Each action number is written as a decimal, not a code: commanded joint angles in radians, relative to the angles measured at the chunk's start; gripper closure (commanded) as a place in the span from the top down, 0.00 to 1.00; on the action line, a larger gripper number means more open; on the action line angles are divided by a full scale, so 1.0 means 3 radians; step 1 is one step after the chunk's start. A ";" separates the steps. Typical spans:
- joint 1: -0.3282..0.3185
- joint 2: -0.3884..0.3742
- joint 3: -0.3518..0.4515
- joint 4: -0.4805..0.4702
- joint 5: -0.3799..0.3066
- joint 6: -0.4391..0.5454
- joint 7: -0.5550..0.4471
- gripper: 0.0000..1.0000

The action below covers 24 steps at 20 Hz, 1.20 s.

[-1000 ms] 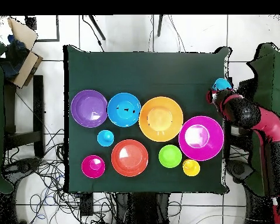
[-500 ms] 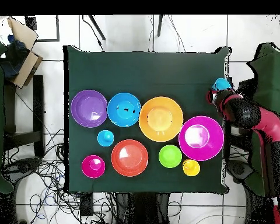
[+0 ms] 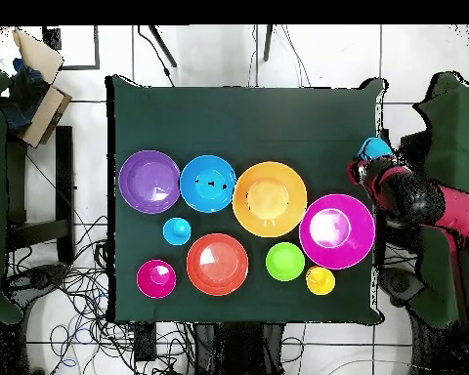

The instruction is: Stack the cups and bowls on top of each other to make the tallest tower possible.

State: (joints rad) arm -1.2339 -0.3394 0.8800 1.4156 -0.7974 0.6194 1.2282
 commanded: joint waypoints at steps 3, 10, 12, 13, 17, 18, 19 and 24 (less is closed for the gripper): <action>0.0056 -0.0853 -0.0210 0.0695 0.0136 0.0396 -0.0199 0.00; 0.0101 -0.0899 -0.0280 0.0748 0.0171 0.0287 -0.0130 0.00; 0.0178 -0.0891 -0.0386 0.0734 0.0090 0.0123 0.0061 0.00; 0.0211 -0.0889 -0.0433 0.0736 0.0072 0.0059 0.0159 0.00; 0.0355 -0.0980 -0.0608 0.0945 0.0055 -0.0243 0.0613 0.00; 0.0405 -0.1031 -0.0661 0.1029 0.0081 -0.0299 0.0730 0.00; 0.0435 -0.1064 -0.0699 0.1082 0.0105 -0.0336 0.0781 0.00; 0.0634 -0.1277 -0.0916 0.1362 0.0229 -0.0512 0.1132 0.00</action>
State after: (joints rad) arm -1.1476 -0.6494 0.7341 1.6606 -0.7276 0.5539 1.2835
